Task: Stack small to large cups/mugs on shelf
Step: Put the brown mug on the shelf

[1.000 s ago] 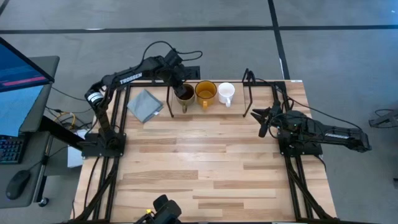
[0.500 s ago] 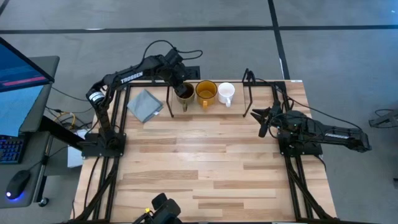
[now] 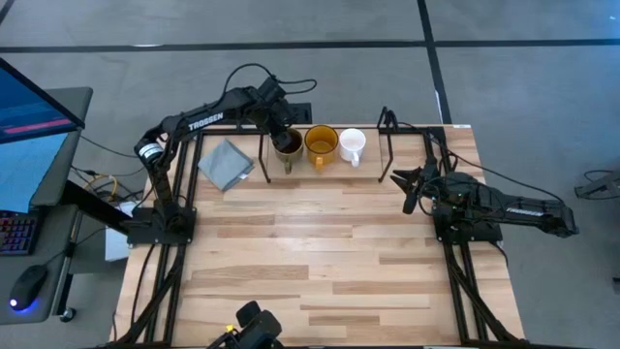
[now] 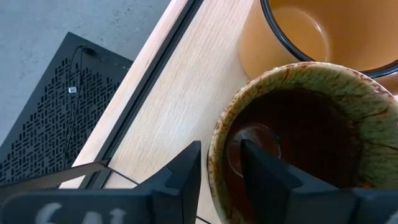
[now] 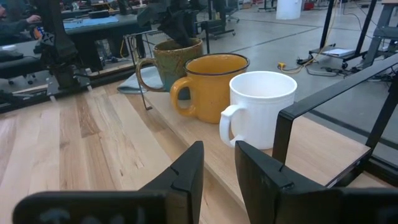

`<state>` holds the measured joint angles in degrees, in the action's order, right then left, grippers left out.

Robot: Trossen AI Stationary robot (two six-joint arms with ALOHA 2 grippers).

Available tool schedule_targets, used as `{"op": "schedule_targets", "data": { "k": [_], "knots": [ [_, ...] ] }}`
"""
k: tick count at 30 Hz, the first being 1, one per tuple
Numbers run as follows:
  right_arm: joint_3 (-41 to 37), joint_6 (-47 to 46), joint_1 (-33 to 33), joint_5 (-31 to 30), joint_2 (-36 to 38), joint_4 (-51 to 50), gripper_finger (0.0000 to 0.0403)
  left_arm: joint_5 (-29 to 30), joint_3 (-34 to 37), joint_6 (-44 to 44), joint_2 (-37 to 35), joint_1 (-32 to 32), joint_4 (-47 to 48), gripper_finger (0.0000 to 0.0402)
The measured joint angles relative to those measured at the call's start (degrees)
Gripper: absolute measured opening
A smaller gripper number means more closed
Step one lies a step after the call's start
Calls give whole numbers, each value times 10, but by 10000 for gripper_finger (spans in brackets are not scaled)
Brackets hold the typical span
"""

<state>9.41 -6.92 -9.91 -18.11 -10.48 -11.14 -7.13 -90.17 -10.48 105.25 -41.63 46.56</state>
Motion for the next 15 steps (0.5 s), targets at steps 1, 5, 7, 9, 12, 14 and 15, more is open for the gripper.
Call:
{"op": "schedule_targets", "data": {
  "k": [1,5,7,9,12,14,15],
  "knots": [
    [0,0,0,0,0,0,113,1,0,0,0,0,0,105],
    [0,0,0,0,0,0,113,2,0,-5,0,2,0,106],
    [0,0,0,0,0,0,113,4,0,-10,0,3,0,106],
    [0,0,0,0,0,0,113,4,1,-19,0,4,2,106],
    [0,0,0,0,0,0,113,4,1,-20,0,5,1,107],
    [0,0,0,0,0,0,113,3,1,-20,0,5,1,107],
    [0,0,0,0,0,0,113,3,1,-20,0,5,1,107]
  ]
}}
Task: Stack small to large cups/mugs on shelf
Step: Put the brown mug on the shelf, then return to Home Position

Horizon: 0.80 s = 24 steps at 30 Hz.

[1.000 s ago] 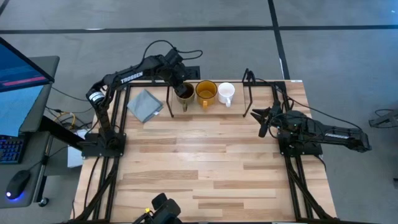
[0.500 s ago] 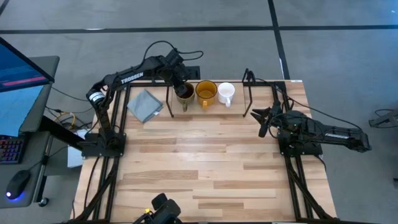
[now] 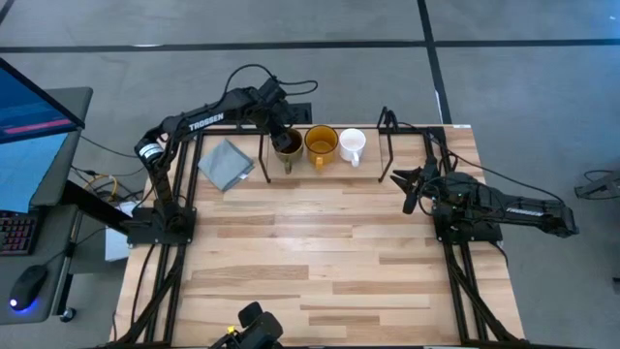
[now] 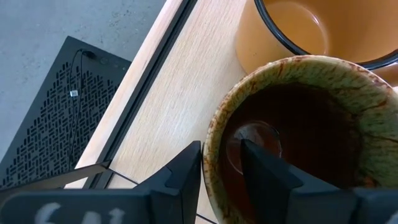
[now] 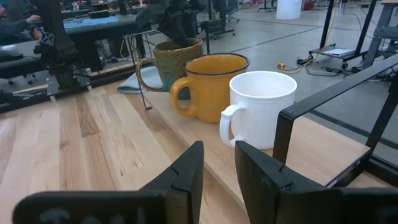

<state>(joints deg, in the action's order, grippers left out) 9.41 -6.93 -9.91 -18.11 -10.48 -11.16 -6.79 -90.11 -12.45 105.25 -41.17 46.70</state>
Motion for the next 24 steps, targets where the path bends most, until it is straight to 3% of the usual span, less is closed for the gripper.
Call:
{"op": "schedule_targets", "data": {
  "k": [8,18,24],
  "knots": [
    [0,0,0,0,0,0,113,-4,0,18,0,0,0,116],
    [0,0,0,0,0,0,113,-18,0,24,0,3,-3,203],
    [0,0,0,0,0,0,113,-3,0,10,0,3,-3,219]
  ]
}}
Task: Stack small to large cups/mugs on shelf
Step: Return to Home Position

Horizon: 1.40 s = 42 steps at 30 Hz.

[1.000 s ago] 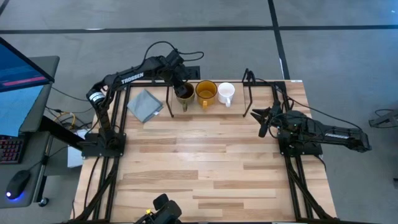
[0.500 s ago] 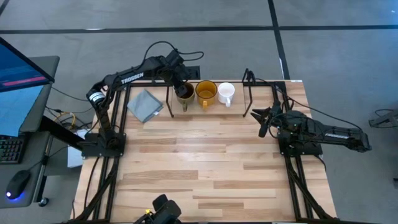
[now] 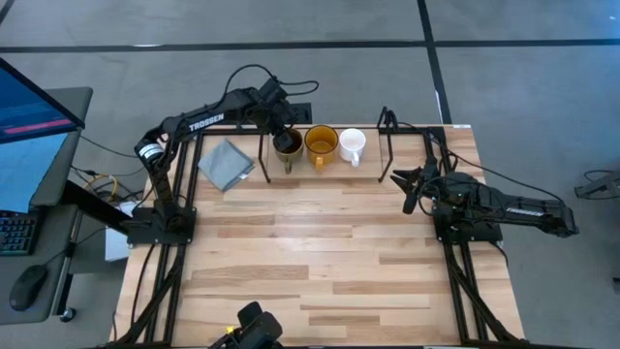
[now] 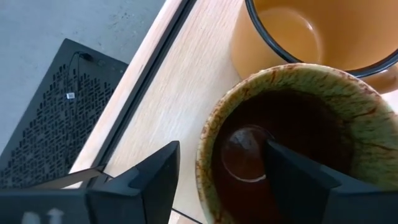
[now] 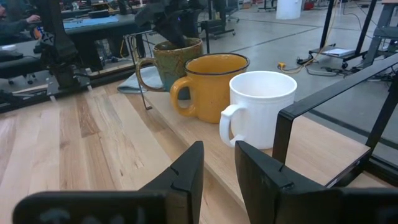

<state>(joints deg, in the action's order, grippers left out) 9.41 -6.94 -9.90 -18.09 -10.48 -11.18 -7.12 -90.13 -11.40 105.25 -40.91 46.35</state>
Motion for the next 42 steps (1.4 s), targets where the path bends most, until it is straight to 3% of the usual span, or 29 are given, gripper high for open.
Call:
{"op": "schedule_targets", "data": {
  "k": [8,17,21,26,31,36,42],
  "knots": [
    [0,0,0,0,0,0,113,7,-27,-10,1,-4,15,220],
    [0,-1,0,0,0,0,113,4,-129,-4,1,-19,91,220],
    [0,-1,0,0,0,0,113,-42,-180,-11,-4,-23,133,220],
    [0,-1,0,0,0,17,113,-160,-192,-8,-71,-23,87,220],
    [0,8,0,0,0,80,113,-144,-192,1,-173,-20,75,220],
    [0,53,0,2,0,153,113,-109,-112,16,-314,-5,36,220],
    [0,118,-3,2,0,227,113,-21,148,82,-519,33,-128,220]
  ]
}}
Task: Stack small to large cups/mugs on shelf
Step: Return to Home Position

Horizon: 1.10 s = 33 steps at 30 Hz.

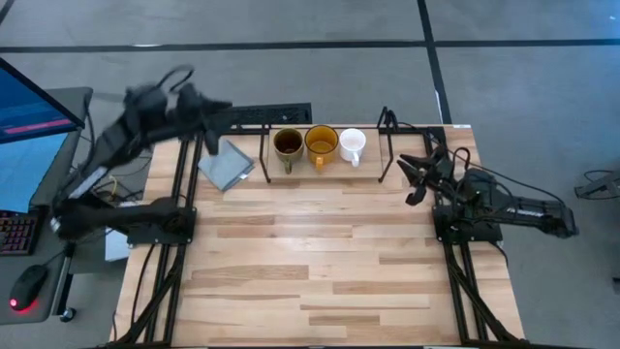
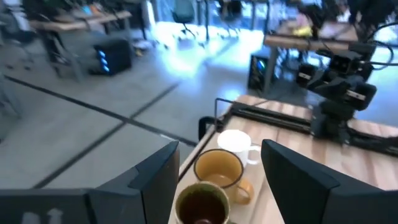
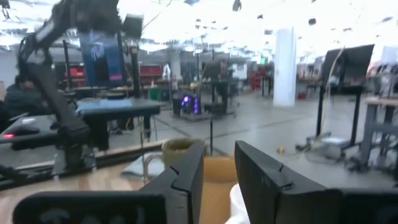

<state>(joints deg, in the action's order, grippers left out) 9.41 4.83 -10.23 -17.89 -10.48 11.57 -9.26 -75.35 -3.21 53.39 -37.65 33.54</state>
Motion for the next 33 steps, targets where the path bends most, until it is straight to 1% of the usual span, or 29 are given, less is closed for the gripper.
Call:
{"op": "schedule_targets", "data": {
  "k": [3,6,9,11,13,15,18,21,25,27,33],
  "knots": [
    [0,6,-17,0,0,9,113,30,146,25,-100,7,-93,220],
    [0,-10,-44,8,0,-3,113,36,275,39,-187,8,-173,220],
    [0,-24,-85,58,0,-38,113,40,382,69,-263,8,-226,219],
    [0,-43,-118,112,0,-55,113,38,438,86,-303,8,-255,219],
    [0,-54,-151,167,0,-64,113,42,479,95,-334,8,-270,219],
    [0,-59,-185,207,0,-65,113,58,510,98,-361,8,-267,219],
    [0,-63,-229,237,0,-67,113,70,542,101,-393,7,-270,219],
    [0,-73,-266,267,0,-78,113,80,554,102,-422,8,-256,219],
    [-3,-90,-293,307,1,-91,113,95,572,109,-461,8,-241,219],
    [-8,-94,-300,311,1,-91,113,101,588,122,-481,8,-241,219],
    [-78,-110,-300,311,23,27,113,102,631,148,-526,8,-243,219]
  ]
}}
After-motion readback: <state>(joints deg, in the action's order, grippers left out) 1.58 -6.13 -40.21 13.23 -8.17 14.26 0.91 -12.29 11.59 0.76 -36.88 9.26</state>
